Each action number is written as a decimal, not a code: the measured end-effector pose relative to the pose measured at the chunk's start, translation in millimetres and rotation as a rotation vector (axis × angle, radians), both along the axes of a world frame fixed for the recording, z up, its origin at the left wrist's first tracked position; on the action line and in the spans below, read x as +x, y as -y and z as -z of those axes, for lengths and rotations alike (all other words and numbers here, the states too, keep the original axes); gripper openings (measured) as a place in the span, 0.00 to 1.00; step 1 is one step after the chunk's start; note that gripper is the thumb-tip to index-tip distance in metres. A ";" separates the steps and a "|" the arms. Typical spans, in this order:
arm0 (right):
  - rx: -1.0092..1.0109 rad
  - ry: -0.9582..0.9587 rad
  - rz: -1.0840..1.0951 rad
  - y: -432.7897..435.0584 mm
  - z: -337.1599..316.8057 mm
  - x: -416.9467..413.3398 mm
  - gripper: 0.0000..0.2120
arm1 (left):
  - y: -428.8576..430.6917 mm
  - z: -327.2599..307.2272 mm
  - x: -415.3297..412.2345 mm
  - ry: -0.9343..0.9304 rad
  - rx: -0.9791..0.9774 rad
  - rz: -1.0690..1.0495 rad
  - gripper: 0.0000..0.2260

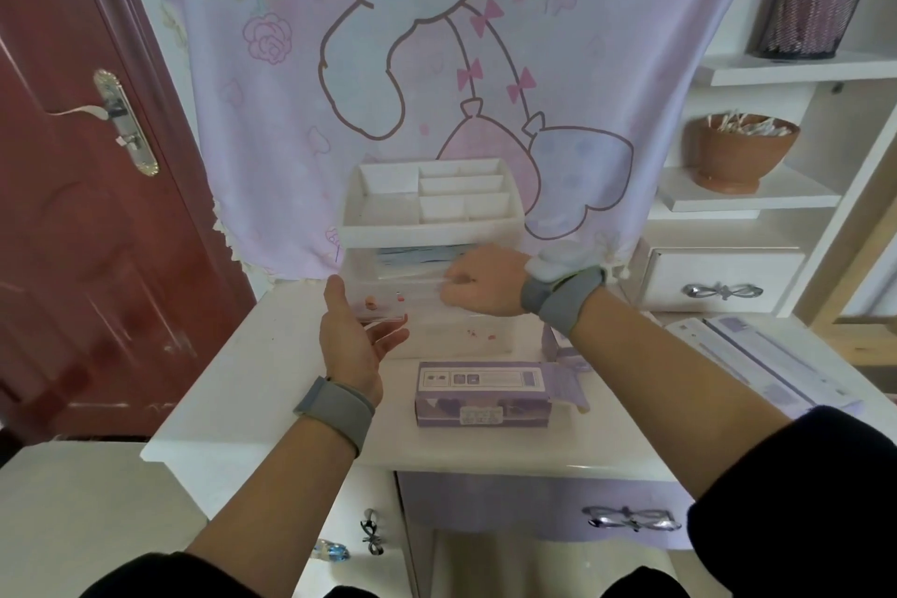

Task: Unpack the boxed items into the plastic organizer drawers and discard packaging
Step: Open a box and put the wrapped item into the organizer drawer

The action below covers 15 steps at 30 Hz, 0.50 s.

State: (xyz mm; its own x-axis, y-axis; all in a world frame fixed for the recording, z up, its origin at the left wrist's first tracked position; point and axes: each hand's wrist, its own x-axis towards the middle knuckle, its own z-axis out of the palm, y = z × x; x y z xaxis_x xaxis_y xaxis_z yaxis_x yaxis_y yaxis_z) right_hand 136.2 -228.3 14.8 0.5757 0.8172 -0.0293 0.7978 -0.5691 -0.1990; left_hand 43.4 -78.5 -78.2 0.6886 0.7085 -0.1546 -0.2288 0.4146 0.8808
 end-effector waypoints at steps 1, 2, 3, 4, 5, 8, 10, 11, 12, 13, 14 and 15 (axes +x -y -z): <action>-0.064 0.012 0.015 -3.6 0.0 0.3 0.22 | -0.2 -0.2 -0.5 -0.017 0.013 0.002 0.24; -0.108 0.030 0.018 -7.5 -0.3 1.9 0.23 | -1.1 -0.6 -0.8 -0.036 0.027 -0.001 0.24; -0.135 0.041 0.021 -10.2 -0.9 4.4 0.25 | -1.9 -1.0 -0.6 -0.051 0.040 -0.008 0.24; -0.153 0.041 0.026 -12.4 -1.3 7.1 0.28 | -2.7 -1.6 0.0 -0.065 0.053 -0.015 0.24; -0.171 0.042 0.036 -13.7 -0.5 9.4 0.31 | -3.0 -1.7 0.4 -0.078 0.066 -0.017 0.24; -0.199 0.074 0.054 -15.5 2.8 15.6 0.37 | -4.7 -1.9 1.2 -0.089 0.079 -0.017 0.25; -0.116 0.051 0.050 -11.8 5.7 17.5 0.37 | -6.0 -1.1 1.8 -0.091 0.086 -0.016 0.24; -0.035 0.041 0.046 -7.4 7.6 18.3 0.35 | -6.5 -0.5 2.2 -0.092 0.088 -0.013 0.24; 0.066 0.054 0.034 -1.6 10.1 19.3 0.32 | -7.1 0.0 2.6 -0.091 0.086 -0.012 0.24; 0.179 0.090 0.019 5.7 14.0 20.8 0.30 | -7.7 0.8 2.9 -0.090 0.086 -0.012 0.24; 0.300 0.142 0.009 13.7 18.7 22.7 0.28 | -8.4 2.0 3.3 -0.090 0.092 -0.014 0.24; 0.420 0.200 0.012 22.4 24.3 24.4 0.27 | -8.8 3.1 3.7 -0.095 0.106 -0.015 0.24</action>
